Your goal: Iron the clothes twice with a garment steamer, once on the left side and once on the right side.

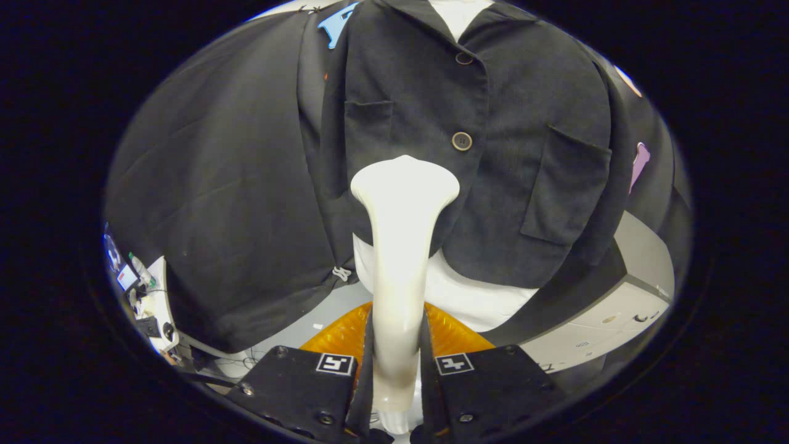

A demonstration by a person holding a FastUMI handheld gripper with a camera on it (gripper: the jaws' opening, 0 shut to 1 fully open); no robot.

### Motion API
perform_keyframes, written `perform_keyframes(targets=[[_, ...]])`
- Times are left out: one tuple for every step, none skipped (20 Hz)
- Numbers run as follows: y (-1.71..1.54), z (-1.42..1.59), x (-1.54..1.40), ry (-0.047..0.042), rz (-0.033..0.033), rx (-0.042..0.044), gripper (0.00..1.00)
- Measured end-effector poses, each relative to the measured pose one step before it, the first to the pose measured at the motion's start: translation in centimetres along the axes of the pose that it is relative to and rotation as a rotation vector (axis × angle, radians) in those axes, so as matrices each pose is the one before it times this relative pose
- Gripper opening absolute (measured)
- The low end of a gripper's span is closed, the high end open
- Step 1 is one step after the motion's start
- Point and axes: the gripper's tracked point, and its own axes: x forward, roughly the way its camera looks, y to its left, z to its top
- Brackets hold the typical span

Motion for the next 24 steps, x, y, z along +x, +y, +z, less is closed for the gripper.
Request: perform_keyframes(targets=[[-0.141,-0.173,-0.26,-0.00514,-0.00106,-0.00341,0.35],[-0.227,-0.157,-0.505,-0.00629,-0.00119,0.00045,0.35],[-0.563,-0.383,-0.724,-0.00568,0.00155,0.00263,0.35],[-0.407,-0.269,-0.77,-0.00606,0.00344,0.00679,0.35],[-0.616,-0.432,-0.699,-0.00526,0.00181,0.00453,0.35],[-0.747,-0.347,-0.697,-0.00406,-0.00207,0.00494,0.35],[-0.573,-0.422,-0.814,-0.00306,-0.00206,0.00595,0.35],[-0.724,-0.347,-0.648,-0.00488,-0.001,0.00774,0.35],[-0.858,-0.487,-0.605,-0.00434,-0.00208,0.00659,0.35],[-1.099,-0.475,-0.666,-0.00321,-0.00348,0.00908,0.35],[-0.849,-0.442,-0.761,-0.0032,-0.00213,0.01049,0.35],[-1.035,-0.406,-0.682,-0.00492,-0.00215,0.01231,0.35],[-0.976,-0.495,-0.757,-0.00558,-0.00836,0.00964,0.35],[-1.321,-0.457,-0.829,-0.00642,-0.00658,0.01176,0.35],[-1.15,-0.548,-0.904,-0.00418,-0.00349,0.01632,0.35],[-1.392,-0.613,-1.039,-0.0006,-0.00468,0.01732,0.35],[-1.752,-0.773,-1.052,-0.00238,-0.00485,0.01488,0.35],[-1.744,-0.655,-1.079,-0.00241,-0.00646,0.01409,0.35],[-1.575,-0.762,-1.008,-0.00288,-0.00864,0.01453,0.35],[-1.851,-0.628,-1.133,-0.00258,-0.00899,0.01312,0.35],[-1.928,-0.614,-1.095,-0.00462,-0.00998,0.01589,0.35],[-1.95,-0.46,-0.969,-0.00556,-0.0104,0.01452,0.35],[-1.782,-0.421,-0.589,-0.00291,-0.01391,0.00995,0.35],[-2.079,-0.411,-0.787,-0.00371,-0.01566,0.01353,0.35]])
